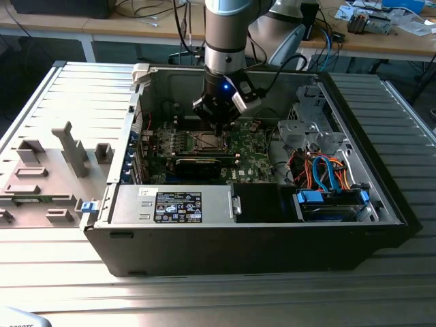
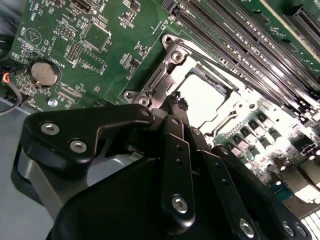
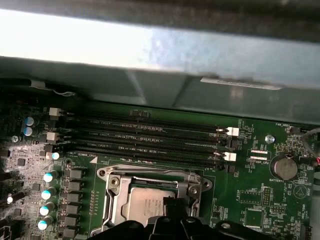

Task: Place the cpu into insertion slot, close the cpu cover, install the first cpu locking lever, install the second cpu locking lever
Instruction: 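Install the first cpu locking lever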

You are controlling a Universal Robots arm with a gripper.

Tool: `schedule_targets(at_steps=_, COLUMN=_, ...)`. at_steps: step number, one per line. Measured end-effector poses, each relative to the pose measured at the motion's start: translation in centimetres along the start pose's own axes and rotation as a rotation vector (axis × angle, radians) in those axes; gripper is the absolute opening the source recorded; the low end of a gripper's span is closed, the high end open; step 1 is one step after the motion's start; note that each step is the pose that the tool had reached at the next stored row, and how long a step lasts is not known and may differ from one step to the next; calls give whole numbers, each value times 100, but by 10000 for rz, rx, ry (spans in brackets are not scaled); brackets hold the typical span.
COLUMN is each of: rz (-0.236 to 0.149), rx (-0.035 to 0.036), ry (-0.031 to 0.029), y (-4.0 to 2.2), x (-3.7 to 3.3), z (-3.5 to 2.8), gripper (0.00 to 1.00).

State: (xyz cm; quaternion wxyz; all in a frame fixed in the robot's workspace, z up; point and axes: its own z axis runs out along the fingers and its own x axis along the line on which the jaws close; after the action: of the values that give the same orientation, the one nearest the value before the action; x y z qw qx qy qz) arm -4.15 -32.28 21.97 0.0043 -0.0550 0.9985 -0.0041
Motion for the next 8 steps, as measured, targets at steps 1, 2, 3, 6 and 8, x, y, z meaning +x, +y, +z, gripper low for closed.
schedule_targets(at_steps=1, rz=0, rx=0, ry=0, y=0, x=0, z=-12, gripper=11)
schedule_targets(at_steps=2, rz=0, rx=0, ry=0, y=0, x=0, z=-23, gripper=11)
schedule_targets(at_steps=3, rz=0, rx=0, ry=1, y=0, x=0, z=-41, gripper=11)
schedule_targets(at_steps=6, rz=0, rx=0, ry=0, y=-1, x=0, z=-70, gripper=11)
schedule_targets(at_steps=8, rz=0, rx=-1, ry=0, y=-1, x=-1, z=-90, gripper=11)
